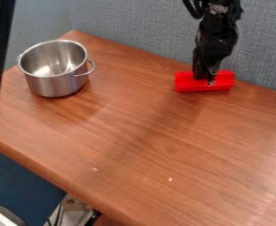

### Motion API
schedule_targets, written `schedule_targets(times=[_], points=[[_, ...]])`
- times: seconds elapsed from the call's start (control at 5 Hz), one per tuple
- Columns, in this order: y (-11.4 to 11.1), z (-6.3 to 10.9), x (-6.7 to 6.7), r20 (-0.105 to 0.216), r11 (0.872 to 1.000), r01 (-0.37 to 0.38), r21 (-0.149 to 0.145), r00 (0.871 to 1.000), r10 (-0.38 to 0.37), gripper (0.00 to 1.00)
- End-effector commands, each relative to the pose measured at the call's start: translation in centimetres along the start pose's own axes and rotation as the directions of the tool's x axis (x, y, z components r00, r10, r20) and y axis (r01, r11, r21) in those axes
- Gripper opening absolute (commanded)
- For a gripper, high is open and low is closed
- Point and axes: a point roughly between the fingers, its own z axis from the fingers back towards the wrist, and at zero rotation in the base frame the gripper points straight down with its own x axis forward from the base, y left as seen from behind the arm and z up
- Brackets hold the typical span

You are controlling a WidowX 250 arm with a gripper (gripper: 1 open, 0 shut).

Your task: Move the red object from the metal pot to the table

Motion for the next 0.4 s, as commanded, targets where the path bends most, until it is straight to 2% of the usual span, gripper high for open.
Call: schedule_targets(times=[0.0,0.2], points=[[1.54,1.98,0.43,0.037,0.999,-0.019,0.046,0.999,0.018,0.00],[1.49,2.10,0.39,0.033,0.999,-0.019,0.043,0.999,0.017,0.00]])
